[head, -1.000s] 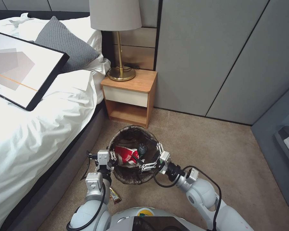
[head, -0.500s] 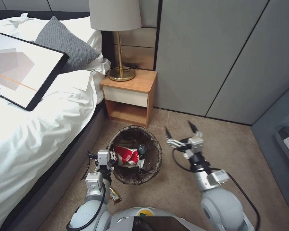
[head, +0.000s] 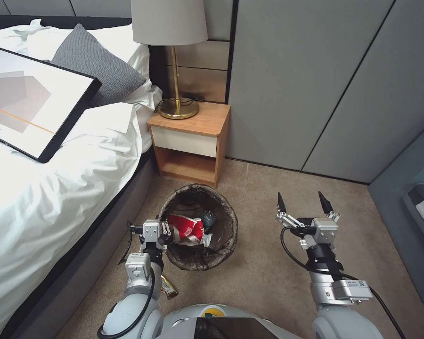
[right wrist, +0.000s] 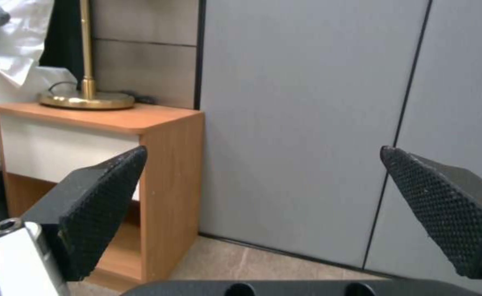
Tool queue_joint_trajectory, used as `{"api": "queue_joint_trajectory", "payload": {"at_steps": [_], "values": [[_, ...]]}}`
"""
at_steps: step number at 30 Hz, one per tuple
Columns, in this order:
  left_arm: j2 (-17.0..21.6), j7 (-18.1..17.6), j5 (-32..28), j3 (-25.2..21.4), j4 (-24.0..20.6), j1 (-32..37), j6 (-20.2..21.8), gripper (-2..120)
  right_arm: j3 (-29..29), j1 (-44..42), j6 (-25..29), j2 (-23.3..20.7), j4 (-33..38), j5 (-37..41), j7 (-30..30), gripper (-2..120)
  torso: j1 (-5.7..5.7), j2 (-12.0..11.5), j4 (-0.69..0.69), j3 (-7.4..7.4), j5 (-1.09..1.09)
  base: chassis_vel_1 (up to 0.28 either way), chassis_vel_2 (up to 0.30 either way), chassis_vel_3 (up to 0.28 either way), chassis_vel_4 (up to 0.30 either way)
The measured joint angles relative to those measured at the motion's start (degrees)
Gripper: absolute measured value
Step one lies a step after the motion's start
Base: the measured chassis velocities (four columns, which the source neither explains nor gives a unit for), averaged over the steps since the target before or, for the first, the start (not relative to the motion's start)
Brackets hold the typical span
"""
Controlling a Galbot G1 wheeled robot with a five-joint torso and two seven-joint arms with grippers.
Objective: Pick up the trash bin, then pick up the garbage from the floor and place it into the trash bin.
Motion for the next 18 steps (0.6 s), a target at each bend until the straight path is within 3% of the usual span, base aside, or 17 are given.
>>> {"api": "queue_joint_trajectory", "payload": {"at_steps": [18], "values": [[0.0,0.0,0.0,0.0,0.0,0.0,0.0,2,1.5,3.0,-1.1,-1.3,-0.9,2.2,-0.3,100,0.0,0.0,-0.01,0.0,0.0,0.0,0.0,0.0,0.0]]}}
